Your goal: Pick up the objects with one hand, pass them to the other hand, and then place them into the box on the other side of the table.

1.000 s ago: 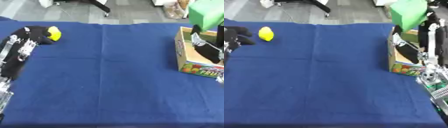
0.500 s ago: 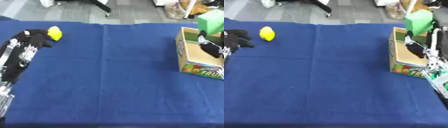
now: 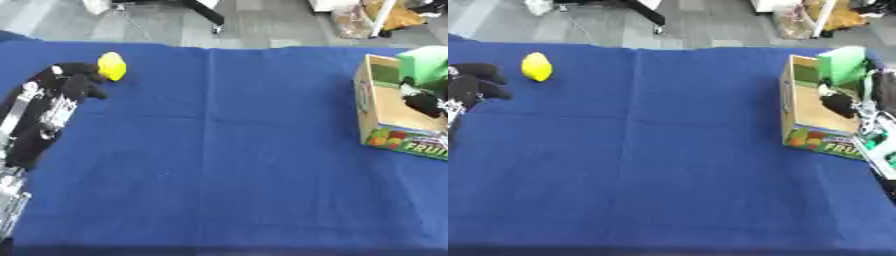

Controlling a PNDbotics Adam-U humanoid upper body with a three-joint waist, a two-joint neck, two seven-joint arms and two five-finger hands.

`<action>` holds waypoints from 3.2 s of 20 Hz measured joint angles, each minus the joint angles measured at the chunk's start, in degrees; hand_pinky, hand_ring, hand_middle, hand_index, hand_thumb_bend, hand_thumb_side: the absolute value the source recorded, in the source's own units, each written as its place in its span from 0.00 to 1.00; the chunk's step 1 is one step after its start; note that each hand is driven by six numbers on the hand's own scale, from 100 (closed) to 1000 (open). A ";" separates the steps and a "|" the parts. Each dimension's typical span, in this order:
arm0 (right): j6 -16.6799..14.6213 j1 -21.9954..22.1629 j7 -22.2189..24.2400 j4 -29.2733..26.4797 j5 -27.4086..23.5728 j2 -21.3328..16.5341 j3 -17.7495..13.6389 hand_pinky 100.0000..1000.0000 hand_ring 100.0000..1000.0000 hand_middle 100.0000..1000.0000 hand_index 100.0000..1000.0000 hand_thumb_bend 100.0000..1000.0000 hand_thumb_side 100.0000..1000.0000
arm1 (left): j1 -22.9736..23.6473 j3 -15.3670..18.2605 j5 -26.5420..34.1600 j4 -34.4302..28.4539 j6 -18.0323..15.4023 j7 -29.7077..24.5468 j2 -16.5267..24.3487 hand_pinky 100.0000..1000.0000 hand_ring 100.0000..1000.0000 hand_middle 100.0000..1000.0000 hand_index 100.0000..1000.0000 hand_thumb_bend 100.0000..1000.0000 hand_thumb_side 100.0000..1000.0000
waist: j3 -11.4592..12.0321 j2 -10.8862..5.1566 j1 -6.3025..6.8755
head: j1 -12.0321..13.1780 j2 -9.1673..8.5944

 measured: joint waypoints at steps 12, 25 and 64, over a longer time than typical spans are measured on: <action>2.92 -0.18 7.17 3.85 8.61 -0.08 -2.81 0.18 0.15 0.13 0.99 0.10 0.70 | 0.60 0.40 -0.21 0.00 -0.04 -0.25 -0.05 0.74 0.56 0.59 0.75 0.25 0.66 | 0.08 0.00 0.00 | -0.28 0.00; 1.06 1.21 17.81 0.42 11.42 -3.30 -4.13 0.29 0.22 0.21 1.00 0.09 0.00 | 1.00 0.68 -0.48 0.00 0.21 -0.51 -0.48 0.74 0.56 0.59 0.75 0.25 0.66 | -0.04 0.05 0.00 | -1.99 0.00; -20.19 26.96 4.85 -55.39 0.94 5.72 -4.47 0.25 0.18 0.19 0.98 0.00 0.39 | 5.25 10.16 -24.13 0.76 9.09 -0.99 15.01 0.74 0.56 0.58 0.76 0.39 0.40 | -1.93 0.17 0.66 | 4.73 0.00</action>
